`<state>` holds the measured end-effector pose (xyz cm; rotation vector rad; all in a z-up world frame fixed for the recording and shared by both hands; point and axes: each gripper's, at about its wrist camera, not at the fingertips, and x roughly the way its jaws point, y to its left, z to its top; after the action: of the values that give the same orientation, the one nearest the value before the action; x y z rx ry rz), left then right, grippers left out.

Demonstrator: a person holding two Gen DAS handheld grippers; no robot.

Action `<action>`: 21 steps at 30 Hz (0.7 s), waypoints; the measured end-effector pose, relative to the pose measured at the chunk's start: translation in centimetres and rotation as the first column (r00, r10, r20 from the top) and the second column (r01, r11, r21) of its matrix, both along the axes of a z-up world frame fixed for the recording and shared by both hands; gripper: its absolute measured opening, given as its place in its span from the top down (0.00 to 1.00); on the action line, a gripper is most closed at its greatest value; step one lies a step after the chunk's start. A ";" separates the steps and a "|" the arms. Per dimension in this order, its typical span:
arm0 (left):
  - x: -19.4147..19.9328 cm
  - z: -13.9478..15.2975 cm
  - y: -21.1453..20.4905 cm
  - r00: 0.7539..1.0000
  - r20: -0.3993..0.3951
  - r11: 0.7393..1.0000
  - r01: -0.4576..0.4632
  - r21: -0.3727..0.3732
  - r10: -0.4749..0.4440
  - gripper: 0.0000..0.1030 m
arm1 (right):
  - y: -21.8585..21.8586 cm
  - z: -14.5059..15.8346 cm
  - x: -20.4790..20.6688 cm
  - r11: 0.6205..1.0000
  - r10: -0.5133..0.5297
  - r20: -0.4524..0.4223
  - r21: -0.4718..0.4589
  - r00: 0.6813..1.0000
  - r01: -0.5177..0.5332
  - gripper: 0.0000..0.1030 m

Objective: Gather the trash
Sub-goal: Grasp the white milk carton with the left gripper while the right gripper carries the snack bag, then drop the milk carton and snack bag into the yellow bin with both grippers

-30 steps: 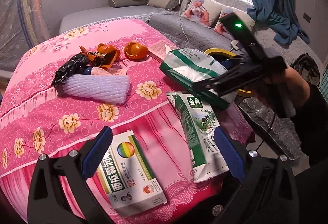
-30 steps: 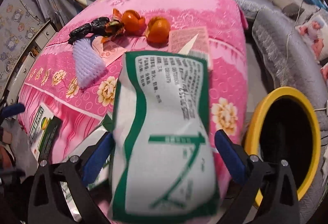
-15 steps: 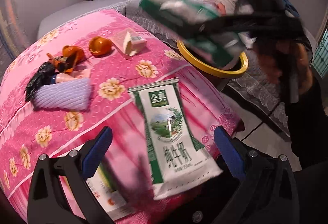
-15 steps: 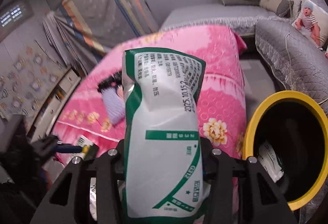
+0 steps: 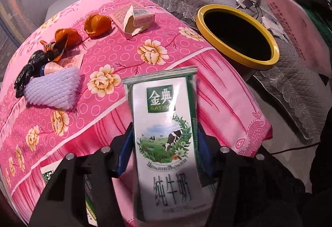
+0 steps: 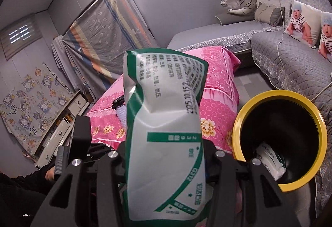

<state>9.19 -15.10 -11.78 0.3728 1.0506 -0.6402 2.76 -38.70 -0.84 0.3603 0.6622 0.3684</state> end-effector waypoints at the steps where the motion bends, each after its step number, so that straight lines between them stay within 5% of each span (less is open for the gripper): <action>1: -0.1 0.3 0.3 1.000 0.003 1.000 -0.011 -0.017 0.011 0.50 | -0.3 0.1 -0.2 1.000 -0.001 0.002 0.016 1.000 0.001 0.57; 5: -0.8 2.9 2.3 0.999 0.045 0.990 -0.023 -0.142 0.030 0.50 | -1.5 0.6 -1.0 0.998 -0.014 0.023 0.062 1.000 0.012 0.57; 10: -2.2 8.0 5.0 0.980 0.187 0.946 -0.008 -0.324 0.072 0.50 | -3.0 1.3 -1.9 0.993 -0.056 0.062 0.105 0.997 0.049 0.57; 15: -2.8 11.9 4.9 0.936 0.333 0.909 0.032 -0.415 0.118 0.50 | -4.2 2.9 -3.2 0.984 -0.136 0.132 0.133 0.982 0.118 0.57; 21: -2.0 15.3 1.2 0.904 0.412 0.877 0.103 -0.470 0.114 0.50 | -5.4 4.6 -4.6 0.951 -0.308 0.227 0.072 0.924 0.300 0.57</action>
<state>7.19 -13.94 3.49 0.0604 0.4405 -0.7492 -1.87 -44.10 3.75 0.4393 0.3586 0.1221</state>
